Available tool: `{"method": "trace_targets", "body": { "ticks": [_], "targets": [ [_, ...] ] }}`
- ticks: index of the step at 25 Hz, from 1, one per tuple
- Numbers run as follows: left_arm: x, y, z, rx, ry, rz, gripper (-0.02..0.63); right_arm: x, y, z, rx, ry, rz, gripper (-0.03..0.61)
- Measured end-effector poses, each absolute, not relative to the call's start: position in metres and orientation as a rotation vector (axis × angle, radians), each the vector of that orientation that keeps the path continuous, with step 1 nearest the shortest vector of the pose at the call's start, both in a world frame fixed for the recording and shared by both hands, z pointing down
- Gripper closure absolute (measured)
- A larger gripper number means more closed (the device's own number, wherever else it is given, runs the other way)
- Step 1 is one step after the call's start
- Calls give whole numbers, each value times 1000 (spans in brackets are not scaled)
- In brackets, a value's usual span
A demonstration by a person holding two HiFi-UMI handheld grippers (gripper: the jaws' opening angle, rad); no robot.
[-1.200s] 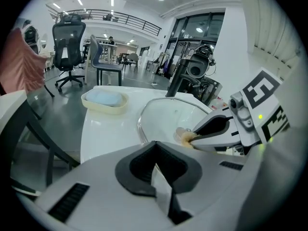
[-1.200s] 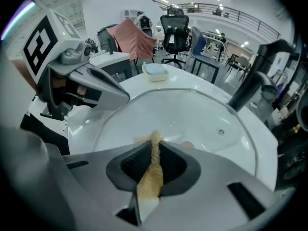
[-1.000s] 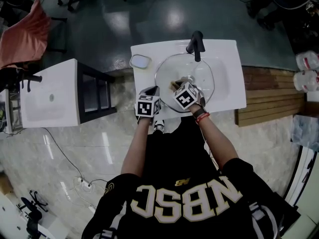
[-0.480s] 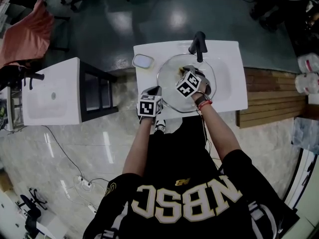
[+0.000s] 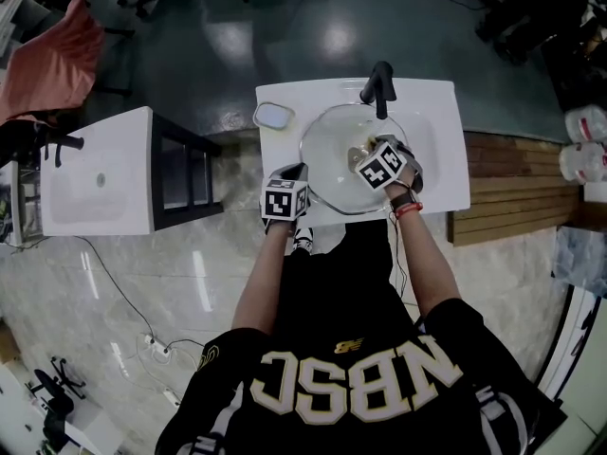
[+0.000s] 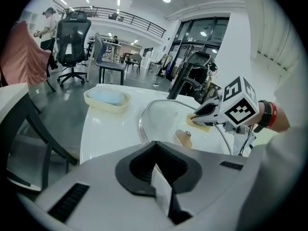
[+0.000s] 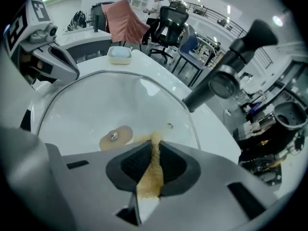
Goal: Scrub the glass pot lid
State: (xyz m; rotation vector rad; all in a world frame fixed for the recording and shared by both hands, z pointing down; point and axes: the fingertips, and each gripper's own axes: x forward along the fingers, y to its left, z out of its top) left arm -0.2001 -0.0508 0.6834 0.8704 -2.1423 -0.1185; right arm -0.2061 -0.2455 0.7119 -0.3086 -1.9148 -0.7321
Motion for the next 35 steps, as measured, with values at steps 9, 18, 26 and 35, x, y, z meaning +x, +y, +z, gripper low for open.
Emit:
{"method": "trace_targets", "body": {
  "ticks": [9, 18, 26, 35],
  "targets": [
    [-199, -51, 684, 875, -2138, -121, 601, -151, -231, 712, -380, -1874, -663, 526],
    [-199, -50, 683, 877, -2144, -94, 601, -135, -186, 713, -467, -1883, -655, 529],
    [-198, -48, 683, 872, -2145, -103, 601, -165, -148, 720, -550, -2003, -522, 527],
    [-197, -49, 683, 869, -2139, -116, 601, -230, -189, 715, -431, -2128, -558, 522]
  ]
}}
